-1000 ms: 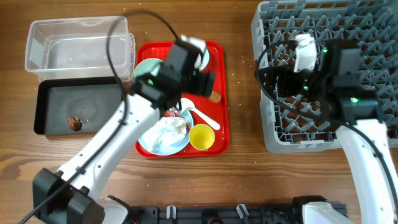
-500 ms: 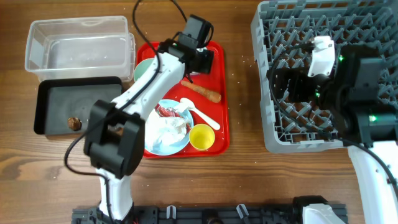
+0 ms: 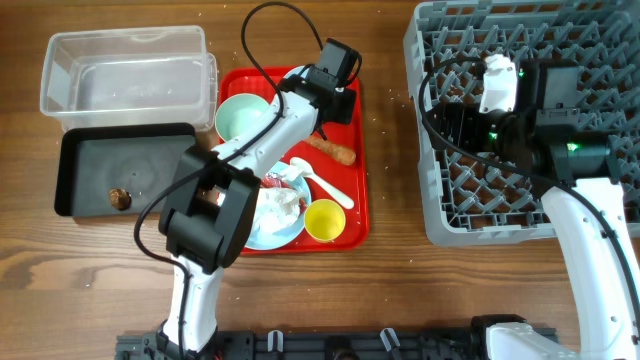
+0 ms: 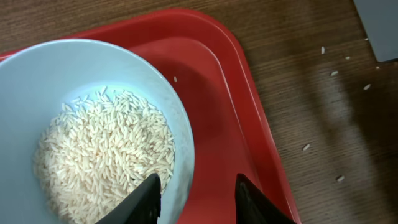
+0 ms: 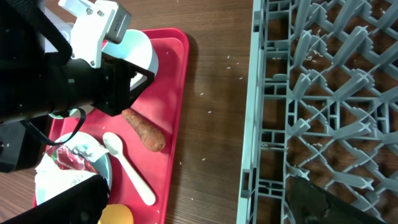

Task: Sort waste into correct bins and load items into the dishwasher rack
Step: 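Grasp the white rice bowl rim with the left gripper, then carry the rice bowl left and pour rice onto the black tray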

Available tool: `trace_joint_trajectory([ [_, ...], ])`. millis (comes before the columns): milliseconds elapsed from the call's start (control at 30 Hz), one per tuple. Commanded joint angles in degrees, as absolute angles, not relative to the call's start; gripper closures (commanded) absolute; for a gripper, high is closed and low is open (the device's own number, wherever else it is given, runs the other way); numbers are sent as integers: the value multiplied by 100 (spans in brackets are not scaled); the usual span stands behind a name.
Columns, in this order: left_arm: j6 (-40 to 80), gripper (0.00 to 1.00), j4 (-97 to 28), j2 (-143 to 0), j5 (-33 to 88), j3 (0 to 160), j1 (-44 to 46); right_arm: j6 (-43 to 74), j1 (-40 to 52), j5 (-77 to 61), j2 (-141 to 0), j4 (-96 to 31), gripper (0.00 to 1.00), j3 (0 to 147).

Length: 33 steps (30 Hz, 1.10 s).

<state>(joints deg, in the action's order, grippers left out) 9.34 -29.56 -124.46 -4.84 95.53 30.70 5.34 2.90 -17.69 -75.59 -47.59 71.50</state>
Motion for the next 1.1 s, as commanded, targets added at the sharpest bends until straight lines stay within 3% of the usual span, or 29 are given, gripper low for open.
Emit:
trace_joint_trajectory([
  [0, 950, 66, -2829, -12634, -591, 9570, 3041, 598, 266, -1625, -7609, -4753, 5, 7192],
  [133, 952, 80, -2834, -12724, -589, 9559, 3044, 600, 266, -1625, -7609, -4742, 5, 7192],
  [367, 1186, 96, -2965, -13002, -589, 9559, 3048, 600, 266, -1476, -7612, -4740, 5, 7192],
  [767, 1269, 96, -3046, -12940, -768, 9570, 3050, 600, 266, -1476, -7612, -4720, 5, 7192],
  [867, 1269, 75, -3122, -13017, -779, 9553, 3037, 600, 266, -1479, -7612, -4729, 5, 7192],
  [933, 1271, 72, -3098, -13043, -779, 9535, 3037, 602, 266, -1479, -7612, -4729, 5, 7192],
  [1067, 1271, 94, -3020, -13043, -779, 9535, 3037, 607, 266, -1479, -7612, -4729, 5, 7192],
])
